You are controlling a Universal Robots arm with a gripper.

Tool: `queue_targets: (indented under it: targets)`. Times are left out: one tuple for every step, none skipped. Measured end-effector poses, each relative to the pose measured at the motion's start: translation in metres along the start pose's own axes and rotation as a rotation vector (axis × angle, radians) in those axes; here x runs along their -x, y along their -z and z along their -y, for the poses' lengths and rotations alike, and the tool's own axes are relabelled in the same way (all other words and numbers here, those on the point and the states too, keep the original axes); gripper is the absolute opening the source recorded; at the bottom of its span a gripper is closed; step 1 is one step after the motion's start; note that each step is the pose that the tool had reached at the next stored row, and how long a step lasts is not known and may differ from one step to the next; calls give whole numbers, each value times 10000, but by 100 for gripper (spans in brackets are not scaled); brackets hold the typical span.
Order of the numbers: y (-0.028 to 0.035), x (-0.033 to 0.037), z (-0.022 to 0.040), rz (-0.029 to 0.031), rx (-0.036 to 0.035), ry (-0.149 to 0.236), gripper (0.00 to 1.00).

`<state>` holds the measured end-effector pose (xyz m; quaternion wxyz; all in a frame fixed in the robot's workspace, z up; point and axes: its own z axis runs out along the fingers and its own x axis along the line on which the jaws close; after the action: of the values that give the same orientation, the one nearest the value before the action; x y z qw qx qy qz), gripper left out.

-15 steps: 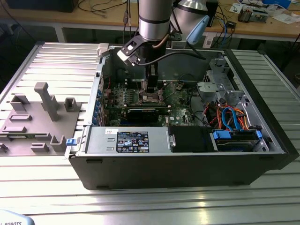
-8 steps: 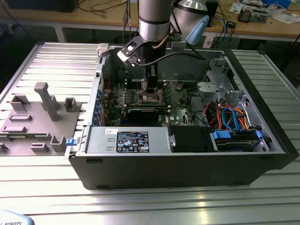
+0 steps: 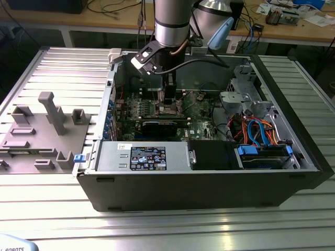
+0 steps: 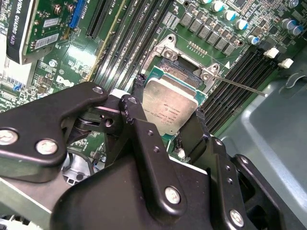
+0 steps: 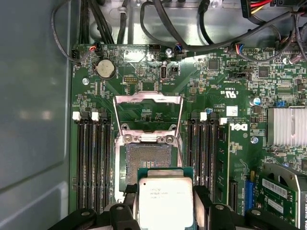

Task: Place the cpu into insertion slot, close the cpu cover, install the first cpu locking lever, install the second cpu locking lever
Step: 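Place the cpu into insertion slot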

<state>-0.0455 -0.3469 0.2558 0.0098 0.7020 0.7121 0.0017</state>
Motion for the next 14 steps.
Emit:
queue_targets:
  targets:
    - [-3,-2,0,1,0,-18,55]
    - [-5,-3,0,2,0,-30,55]
    - [-9,-4,0,1,-1,-44,55]
    - [-11,-5,0,3,-1,-46,55]
    - [-14,-7,0,2,-1,-48,55]
    - [-16,-8,1,0,0,-48,55]
    - [-18,-10,0,1,0,-48,55]
    - [-19,-11,0,3,-2,-48,55]
    - [-22,-12,0,3,-2,-48,55]
    - [-24,-12,0,3,-2,-48,55]
    - [-26,-12,0,2,-1,-49,55]
    - [-28,-12,0,3,-1,-50,55]
    - [-30,-13,0,2,-1,-50,55]
    - [-33,-13,1,2,-1,-52,55]
